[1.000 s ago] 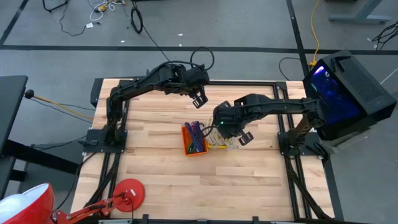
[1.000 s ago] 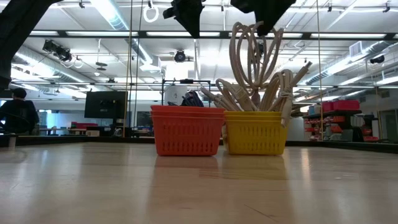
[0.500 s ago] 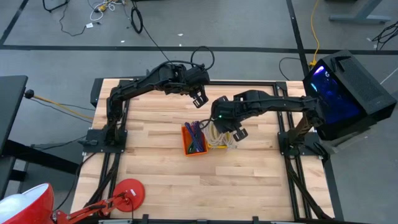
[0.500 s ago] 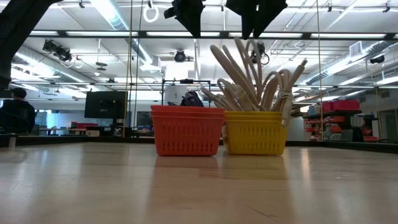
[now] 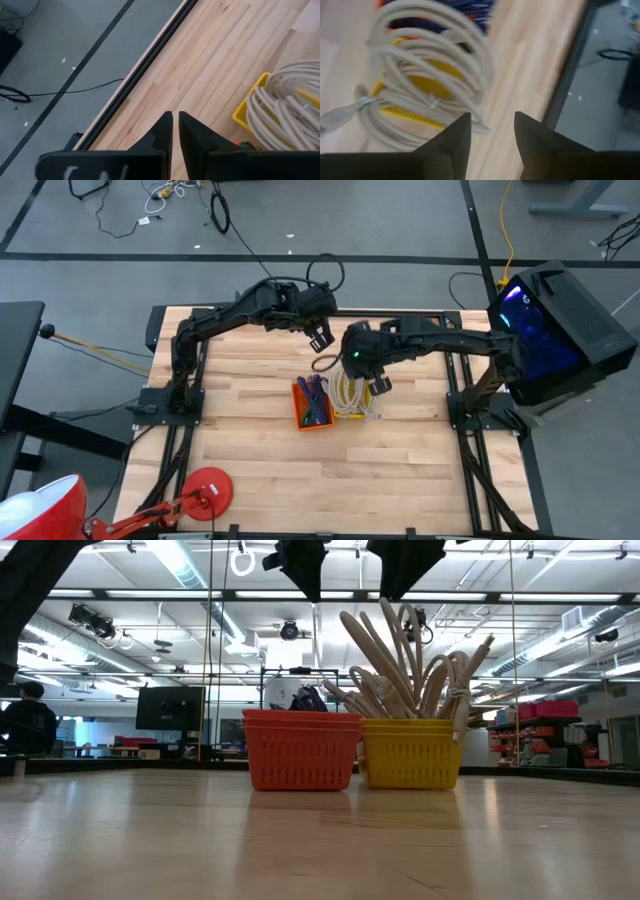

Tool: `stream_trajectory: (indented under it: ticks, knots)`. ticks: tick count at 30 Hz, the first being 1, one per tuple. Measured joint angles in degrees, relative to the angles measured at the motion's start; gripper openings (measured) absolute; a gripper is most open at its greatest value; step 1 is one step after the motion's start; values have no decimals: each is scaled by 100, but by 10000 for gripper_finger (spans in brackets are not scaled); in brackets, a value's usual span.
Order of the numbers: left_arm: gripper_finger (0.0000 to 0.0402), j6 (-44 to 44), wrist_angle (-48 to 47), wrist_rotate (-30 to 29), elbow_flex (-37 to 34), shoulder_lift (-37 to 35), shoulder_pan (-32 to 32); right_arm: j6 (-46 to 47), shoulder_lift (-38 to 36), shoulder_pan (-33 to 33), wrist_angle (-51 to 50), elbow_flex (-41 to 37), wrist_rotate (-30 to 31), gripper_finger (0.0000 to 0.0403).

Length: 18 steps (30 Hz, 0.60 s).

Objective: Pick & Place USB Port
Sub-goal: Return to Home Position

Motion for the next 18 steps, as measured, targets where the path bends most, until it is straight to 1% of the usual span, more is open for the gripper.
stream_trajectory:
  ticks: [4, 8, 10, 11, 12, 15, 18]
  knots:
    - [34, -1, -194, -1, 0, 0, 45, 510, -357, -242, 220, 0, -2, 153]
    - [34, -211, -1188, 99, -13, 0, 7, 1679, -887, -479, 178, 2, -417, 153]
    - [34, -289, -1041, 216, -227, -114, -102, 2234, -1176, -558, 126, 2, -668, 153]
    - [34, -267, -1062, 366, -341, -229, -172, 2468, -1314, -576, 100, 2, -739, 153]
    - [34, -261, -1097, 375, -379, -304, -276, 2657, -1461, -579, 71, 2, -762, 153]
    - [34, -331, -1108, 97, -584, -620, -514, 2998, -1913, -566, -24, 2, -735, 153]
    - [34, -500, -1039, 56, -964, -968, -702, 3418, -2326, -492, -36, 7, -771, 153]
